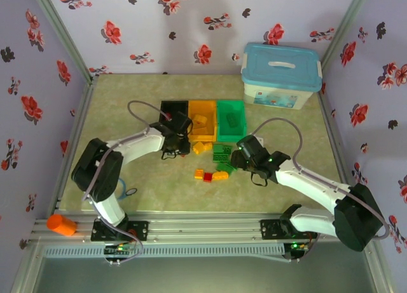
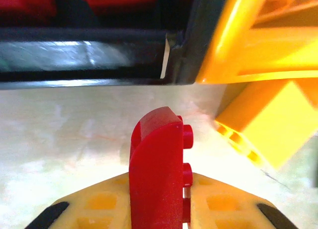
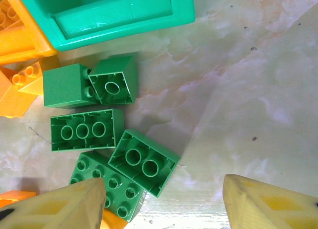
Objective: Sort the legos into containers by color
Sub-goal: Pick up the lego from the center of the table, then place the lego in the container.
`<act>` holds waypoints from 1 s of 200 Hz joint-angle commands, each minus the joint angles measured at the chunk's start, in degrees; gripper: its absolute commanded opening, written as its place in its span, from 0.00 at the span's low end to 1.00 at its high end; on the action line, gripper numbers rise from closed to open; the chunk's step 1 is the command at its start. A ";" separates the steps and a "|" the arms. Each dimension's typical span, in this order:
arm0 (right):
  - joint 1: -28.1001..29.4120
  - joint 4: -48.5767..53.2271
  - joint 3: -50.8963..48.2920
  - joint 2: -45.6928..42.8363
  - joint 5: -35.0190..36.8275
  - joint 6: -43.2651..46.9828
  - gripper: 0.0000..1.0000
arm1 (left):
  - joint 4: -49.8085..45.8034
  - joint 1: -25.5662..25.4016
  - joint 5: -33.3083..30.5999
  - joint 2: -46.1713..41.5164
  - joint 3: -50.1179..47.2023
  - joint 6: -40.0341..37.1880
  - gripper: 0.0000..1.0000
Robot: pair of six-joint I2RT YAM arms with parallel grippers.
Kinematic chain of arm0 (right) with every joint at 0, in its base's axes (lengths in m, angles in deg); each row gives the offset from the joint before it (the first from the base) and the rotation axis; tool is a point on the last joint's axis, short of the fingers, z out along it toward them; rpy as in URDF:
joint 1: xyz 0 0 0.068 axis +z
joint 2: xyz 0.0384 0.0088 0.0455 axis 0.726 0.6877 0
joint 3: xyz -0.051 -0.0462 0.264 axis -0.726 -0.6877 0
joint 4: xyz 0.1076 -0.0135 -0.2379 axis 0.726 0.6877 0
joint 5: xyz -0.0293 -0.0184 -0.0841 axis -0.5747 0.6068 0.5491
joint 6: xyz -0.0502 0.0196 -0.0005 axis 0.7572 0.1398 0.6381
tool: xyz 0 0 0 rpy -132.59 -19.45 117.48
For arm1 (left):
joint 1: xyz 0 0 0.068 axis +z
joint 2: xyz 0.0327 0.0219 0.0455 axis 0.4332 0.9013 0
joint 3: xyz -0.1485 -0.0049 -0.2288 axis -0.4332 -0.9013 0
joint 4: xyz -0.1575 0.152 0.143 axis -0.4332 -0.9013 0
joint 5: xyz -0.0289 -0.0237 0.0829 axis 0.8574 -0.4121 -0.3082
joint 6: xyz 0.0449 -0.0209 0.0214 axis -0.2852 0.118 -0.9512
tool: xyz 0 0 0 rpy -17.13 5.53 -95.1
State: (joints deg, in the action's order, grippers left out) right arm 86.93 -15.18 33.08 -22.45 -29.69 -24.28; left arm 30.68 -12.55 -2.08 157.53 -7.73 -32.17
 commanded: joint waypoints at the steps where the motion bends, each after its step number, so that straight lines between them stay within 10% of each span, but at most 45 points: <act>1: -0.39 -1.18 0.50 0.86 1.15 -0.68 0.63 | -2.56 2.85 -2.22 -4.10 1.58 -1.85 0.17; 121: -0.39 -0.19 -1.27 -2.33 0.55 -1.70 0.63 | -11.89 13.26 -0.11 11.39 27.96 -8.99 0.18; 145: -0.39 -0.27 -1.77 -2.55 0.28 -1.82 0.63 | -14.72 14.28 0.01 13.11 32.01 -8.71 0.60; 200: -0.43 -1.11 -1.95 -1.75 0.19 -1.78 0.64 | -8.17 12.69 0.82 1.14 19.86 -6.49 0.65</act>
State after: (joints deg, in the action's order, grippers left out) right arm 86.93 -15.35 31.39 -24.22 -29.93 -25.20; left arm 21.17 0.83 -2.21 165.53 16.86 -39.93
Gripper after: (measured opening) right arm 0.636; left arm 0.648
